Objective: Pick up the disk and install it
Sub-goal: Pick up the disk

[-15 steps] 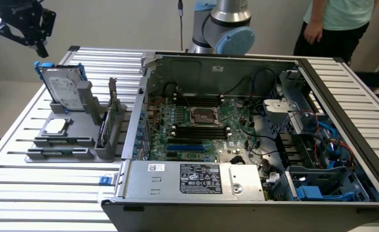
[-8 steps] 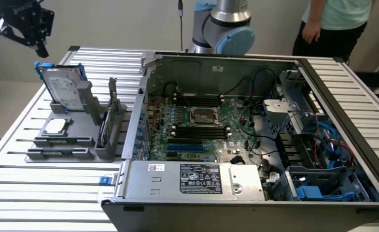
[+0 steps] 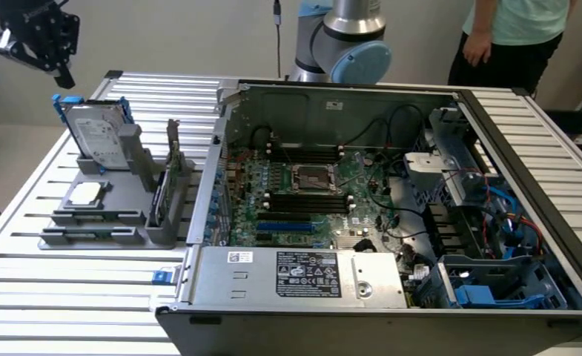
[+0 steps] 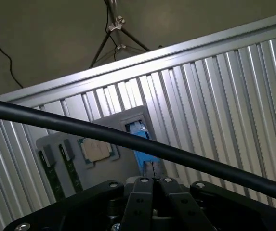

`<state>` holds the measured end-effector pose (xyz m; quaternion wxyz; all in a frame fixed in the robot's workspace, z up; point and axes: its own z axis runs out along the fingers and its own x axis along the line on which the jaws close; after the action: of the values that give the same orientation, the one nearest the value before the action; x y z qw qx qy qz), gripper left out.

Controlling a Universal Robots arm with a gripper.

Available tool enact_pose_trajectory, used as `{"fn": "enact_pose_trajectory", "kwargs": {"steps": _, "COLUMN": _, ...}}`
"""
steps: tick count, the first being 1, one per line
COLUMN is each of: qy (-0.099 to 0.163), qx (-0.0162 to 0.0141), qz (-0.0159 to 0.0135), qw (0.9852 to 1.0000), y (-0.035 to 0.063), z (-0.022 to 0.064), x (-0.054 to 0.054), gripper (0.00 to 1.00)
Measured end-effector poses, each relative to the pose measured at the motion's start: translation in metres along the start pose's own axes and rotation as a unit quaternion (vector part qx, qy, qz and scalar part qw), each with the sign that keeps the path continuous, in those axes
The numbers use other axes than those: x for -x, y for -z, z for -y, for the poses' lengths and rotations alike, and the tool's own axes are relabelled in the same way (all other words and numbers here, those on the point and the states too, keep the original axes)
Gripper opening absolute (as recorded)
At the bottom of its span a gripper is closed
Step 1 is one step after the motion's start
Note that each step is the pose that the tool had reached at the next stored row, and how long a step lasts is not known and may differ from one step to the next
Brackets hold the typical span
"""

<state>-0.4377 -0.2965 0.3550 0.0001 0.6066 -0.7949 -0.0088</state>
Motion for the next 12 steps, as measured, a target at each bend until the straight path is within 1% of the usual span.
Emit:
{"fn": "enact_pose_trajectory", "kwargs": {"steps": 3, "qy": 0.025, "qx": 0.0005, "qz": 0.0006, "qw": 0.9997, "y": -0.0001, "z": 0.0, "x": 0.0, "gripper": 0.11}}
{"fn": "enact_pose_trajectory", "kwargs": {"steps": 6, "qy": 0.049, "qx": 0.0008, "qz": 0.0004, "qw": 0.9988, "y": -0.0002, "z": 0.0, "x": 0.0, "gripper": 0.11}}
{"fn": "enact_pose_trajectory", "kwargs": {"steps": 9, "qy": 0.072, "qx": 0.001, "qz": 0.0001, "qw": 0.9974, "y": -0.0004, "z": 0.0, "x": 0.0001, "gripper": 0.11}}
{"fn": "enact_pose_trajectory", "kwargs": {"steps": 12, "qy": 0.096, "qx": 0.0014, "qz": -0.0003, "qw": 0.9954, "y": -0.0005, "z": -0.0001, "x": 0.0002, "gripper": 0.11}}
